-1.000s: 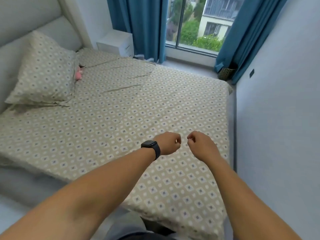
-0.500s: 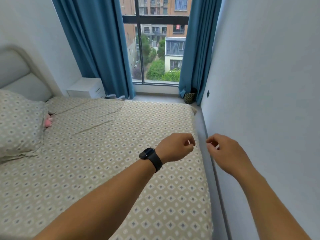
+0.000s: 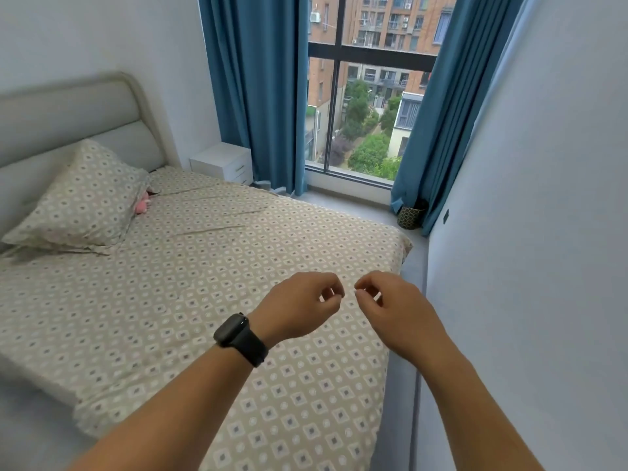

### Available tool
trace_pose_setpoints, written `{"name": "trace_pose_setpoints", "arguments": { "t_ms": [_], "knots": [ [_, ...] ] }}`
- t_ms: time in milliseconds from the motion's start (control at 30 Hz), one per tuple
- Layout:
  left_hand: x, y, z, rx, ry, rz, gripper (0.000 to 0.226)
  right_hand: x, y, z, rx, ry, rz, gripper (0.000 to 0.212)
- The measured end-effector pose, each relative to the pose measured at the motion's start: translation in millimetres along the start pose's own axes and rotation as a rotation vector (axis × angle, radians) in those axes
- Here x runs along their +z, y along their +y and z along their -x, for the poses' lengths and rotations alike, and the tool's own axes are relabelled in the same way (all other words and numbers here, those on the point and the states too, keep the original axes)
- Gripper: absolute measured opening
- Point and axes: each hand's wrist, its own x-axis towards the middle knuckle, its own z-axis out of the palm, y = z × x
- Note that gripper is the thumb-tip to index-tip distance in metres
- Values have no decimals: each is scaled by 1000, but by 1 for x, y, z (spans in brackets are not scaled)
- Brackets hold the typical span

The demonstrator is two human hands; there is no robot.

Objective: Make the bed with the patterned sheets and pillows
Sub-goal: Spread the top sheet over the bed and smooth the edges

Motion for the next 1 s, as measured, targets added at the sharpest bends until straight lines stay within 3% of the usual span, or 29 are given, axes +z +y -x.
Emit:
{"name": "trace_pose_setpoints", "arguments": {
  "t_ms": [233, 400, 567, 767, 1000],
  "knots": [
    [-14, -24, -11, -99, 73, -50, 17, 19, -9, -40, -112, -23, -26, 13],
    [-19, -49, -6, -266, 123, -71, 18, 48, -19, -89, -235, -105, -47, 16],
    [-22, -70, -20, -498, 259, -140, 21, 83, -33, -156, -478, -254, -65, 16],
    [9, -54, -34, -789, 431, -82, 23, 100, -15, -228, -688, -469, -56, 16],
    [37, -23, -26, -924, 496, -46, 19, 95, 8, -252, -742, -583, -55, 15]
  ]
}}
